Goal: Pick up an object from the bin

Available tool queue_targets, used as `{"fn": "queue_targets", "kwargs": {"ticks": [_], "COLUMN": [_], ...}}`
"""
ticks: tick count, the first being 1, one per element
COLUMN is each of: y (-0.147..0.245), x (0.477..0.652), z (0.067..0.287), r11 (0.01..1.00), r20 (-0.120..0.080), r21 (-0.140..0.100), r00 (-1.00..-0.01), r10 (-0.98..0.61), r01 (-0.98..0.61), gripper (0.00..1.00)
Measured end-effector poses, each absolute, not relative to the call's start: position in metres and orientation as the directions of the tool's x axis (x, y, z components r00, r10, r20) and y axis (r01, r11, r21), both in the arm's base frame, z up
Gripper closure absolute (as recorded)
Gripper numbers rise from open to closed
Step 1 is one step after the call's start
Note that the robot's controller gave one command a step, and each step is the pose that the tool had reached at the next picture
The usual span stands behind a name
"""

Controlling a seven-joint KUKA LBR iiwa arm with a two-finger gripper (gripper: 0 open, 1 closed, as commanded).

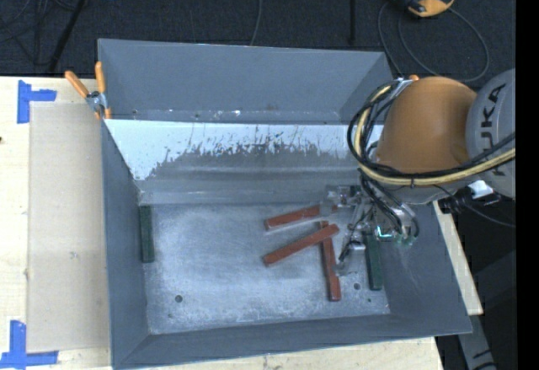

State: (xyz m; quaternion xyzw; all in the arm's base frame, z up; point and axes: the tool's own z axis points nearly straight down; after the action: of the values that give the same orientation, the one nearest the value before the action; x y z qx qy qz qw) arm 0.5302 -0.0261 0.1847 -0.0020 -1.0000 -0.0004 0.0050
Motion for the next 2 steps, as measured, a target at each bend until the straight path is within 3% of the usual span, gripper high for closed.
{"fn": "queue_targets", "kwargs": {"ticks": [1,2], "y": [-0.026,-0.019], "x": [0.532,0.567], "z": [0.189,0.138], "r11": [1.0,0.999], "r20": [0.002,-0.007], "r21": [0.0,-0.001], "r00": [-1.0,-0.999], "r10": [0.003,-0.048], "r01": [0.003,-0.048], "gripper": [0.0,0.0]}}
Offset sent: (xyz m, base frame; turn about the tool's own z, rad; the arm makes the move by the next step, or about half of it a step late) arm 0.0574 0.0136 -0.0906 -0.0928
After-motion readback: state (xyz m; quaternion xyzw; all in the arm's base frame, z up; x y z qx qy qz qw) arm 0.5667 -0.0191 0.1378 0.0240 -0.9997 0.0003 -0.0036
